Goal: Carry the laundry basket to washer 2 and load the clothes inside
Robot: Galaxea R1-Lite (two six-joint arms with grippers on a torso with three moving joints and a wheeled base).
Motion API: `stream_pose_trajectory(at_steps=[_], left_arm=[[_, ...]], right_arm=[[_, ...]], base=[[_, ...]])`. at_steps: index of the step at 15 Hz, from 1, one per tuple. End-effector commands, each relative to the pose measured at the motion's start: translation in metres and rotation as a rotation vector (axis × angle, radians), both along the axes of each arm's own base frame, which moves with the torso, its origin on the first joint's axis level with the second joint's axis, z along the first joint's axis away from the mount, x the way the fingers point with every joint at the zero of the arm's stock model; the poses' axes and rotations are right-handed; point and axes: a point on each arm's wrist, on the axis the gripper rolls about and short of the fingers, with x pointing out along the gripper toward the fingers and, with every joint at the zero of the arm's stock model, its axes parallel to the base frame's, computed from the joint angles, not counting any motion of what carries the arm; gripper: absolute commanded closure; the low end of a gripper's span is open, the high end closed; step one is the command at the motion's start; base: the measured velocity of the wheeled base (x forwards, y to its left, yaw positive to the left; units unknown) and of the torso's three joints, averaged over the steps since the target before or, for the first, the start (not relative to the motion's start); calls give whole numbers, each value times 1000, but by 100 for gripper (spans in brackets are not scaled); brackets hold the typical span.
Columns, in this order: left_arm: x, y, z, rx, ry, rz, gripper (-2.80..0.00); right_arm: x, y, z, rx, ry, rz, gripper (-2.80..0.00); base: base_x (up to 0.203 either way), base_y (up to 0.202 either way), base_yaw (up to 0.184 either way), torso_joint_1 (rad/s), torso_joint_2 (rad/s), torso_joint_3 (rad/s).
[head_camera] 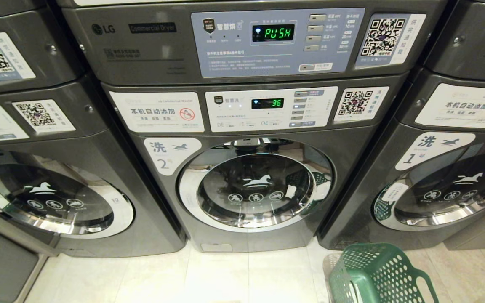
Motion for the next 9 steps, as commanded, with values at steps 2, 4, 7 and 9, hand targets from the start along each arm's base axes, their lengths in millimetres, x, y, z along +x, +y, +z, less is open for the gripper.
stream_pose_trajectory(at_steps=[2, 4, 7, 9], left_arm=[[3, 0, -11, 0, 40, 1, 0], [3, 0, -11, 0, 39, 1, 0], [3, 0, -11, 0, 39, 0, 0], [3, 0, -11, 0, 40, 0, 0]], right_arm=[[-35, -1, -36, -49, -47, -34, 0], [-45, -1, -39, -65, -155, -26, 0], [-47, -1, -40, -43, -198, -70, 0], [-48, -2, -41, -18, -166, -93, 0]], base=[[0, 0, 0, 0, 0, 0], [0, 0, 0, 0, 0, 0], [0, 0, 0, 0, 0, 0], [0, 0, 0, 0, 0, 0]])
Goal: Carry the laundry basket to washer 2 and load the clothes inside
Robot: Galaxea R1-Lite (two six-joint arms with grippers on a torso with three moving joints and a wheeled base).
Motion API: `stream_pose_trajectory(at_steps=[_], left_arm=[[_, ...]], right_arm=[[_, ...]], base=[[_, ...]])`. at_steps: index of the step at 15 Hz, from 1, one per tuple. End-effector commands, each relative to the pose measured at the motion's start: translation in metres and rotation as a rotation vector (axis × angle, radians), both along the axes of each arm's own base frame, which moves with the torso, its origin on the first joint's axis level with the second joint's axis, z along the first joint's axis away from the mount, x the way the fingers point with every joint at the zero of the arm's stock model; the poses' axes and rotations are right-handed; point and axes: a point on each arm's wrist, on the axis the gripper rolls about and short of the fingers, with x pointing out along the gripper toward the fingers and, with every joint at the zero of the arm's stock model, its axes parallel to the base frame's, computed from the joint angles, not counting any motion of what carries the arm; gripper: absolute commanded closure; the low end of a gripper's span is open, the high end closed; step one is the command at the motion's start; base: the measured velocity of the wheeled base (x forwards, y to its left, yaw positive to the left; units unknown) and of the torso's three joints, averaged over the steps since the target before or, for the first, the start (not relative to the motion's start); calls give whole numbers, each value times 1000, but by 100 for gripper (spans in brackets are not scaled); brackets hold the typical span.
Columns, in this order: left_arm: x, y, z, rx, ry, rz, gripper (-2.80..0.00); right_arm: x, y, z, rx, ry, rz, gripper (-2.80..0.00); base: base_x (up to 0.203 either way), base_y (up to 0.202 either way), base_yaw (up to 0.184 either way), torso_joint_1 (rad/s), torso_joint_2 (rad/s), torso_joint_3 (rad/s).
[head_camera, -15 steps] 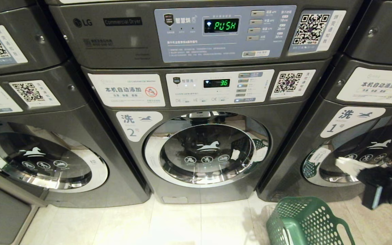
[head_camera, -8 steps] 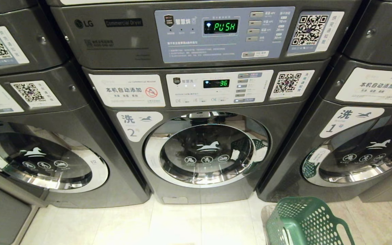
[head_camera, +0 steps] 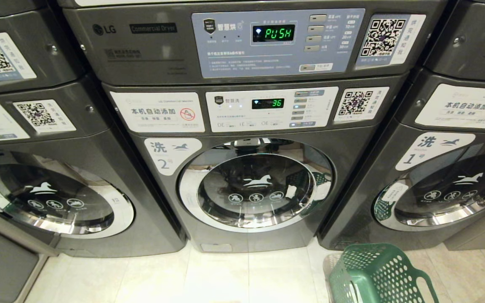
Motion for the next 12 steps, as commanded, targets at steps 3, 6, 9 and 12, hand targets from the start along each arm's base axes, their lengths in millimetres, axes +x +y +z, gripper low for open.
stream_pose_trajectory(at_steps=[3, 6, 9, 12], left_arm=[[3, 0, -11, 0, 40, -1, 0], [3, 0, -11, 0, 39, 0, 0], [3, 0, -11, 0, 39, 0, 0], [3, 0, -11, 0, 39, -2, 0]], right_arm=[[4, -3, -11, -33, -31, -127, 0], [4, -3, -11, 28, -20, -135, 0], [4, -3, -11, 50, -17, -136, 0], [4, -3, -11, 57, -17, -151, 0]], base=[[0, 0, 0, 0, 0, 0], [0, 0, 0, 0, 0, 0], [0, 0, 0, 0, 0, 0], [0, 0, 0, 0, 0, 0]])
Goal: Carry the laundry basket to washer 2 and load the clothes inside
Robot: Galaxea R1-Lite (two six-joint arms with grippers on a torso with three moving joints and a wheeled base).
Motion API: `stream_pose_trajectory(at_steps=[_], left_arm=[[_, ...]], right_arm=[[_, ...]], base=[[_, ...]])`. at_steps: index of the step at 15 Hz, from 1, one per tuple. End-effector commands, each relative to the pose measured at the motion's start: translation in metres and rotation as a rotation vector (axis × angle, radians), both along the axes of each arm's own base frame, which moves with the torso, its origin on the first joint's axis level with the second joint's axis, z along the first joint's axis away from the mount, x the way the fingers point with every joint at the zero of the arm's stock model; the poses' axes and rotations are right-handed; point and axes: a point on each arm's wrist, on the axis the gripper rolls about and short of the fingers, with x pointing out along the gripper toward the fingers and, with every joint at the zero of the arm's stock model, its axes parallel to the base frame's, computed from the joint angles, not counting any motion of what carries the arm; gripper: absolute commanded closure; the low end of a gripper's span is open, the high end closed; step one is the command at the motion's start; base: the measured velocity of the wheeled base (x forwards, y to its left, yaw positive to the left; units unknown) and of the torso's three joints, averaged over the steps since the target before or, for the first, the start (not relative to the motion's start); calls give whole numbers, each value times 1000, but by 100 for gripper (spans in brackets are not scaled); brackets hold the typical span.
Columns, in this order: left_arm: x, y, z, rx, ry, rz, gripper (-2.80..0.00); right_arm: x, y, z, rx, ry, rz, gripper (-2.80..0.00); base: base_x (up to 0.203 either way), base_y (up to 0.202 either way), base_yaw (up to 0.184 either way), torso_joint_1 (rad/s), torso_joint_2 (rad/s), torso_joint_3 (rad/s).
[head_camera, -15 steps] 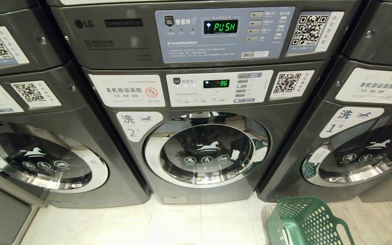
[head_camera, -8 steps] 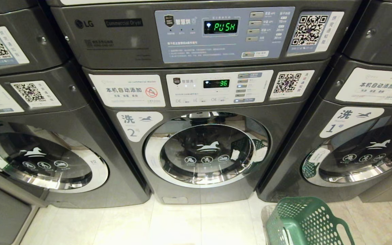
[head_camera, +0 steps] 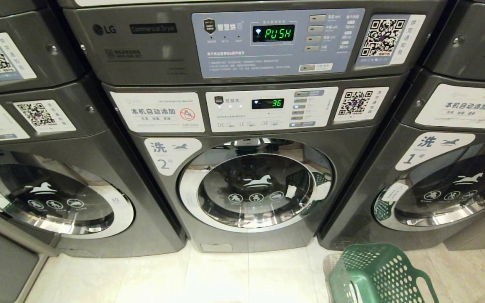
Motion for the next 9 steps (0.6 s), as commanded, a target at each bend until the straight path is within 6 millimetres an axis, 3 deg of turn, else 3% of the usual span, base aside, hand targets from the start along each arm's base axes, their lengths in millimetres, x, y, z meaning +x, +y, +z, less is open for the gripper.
stream_pose_trajectory(at_steps=[1, 9], left_arm=[[3, 0, -11, 1, 39, 0, 0], [3, 0, -11, 0, 39, 2, 0]], right_arm=[[0, 0, 0, 4, 6, -12, 0], [0, 0, 0, -3, 9, -10, 0]], base=[[0, 0, 0, 0, 0, 0], [0, 0, 0, 0, 0, 0]])
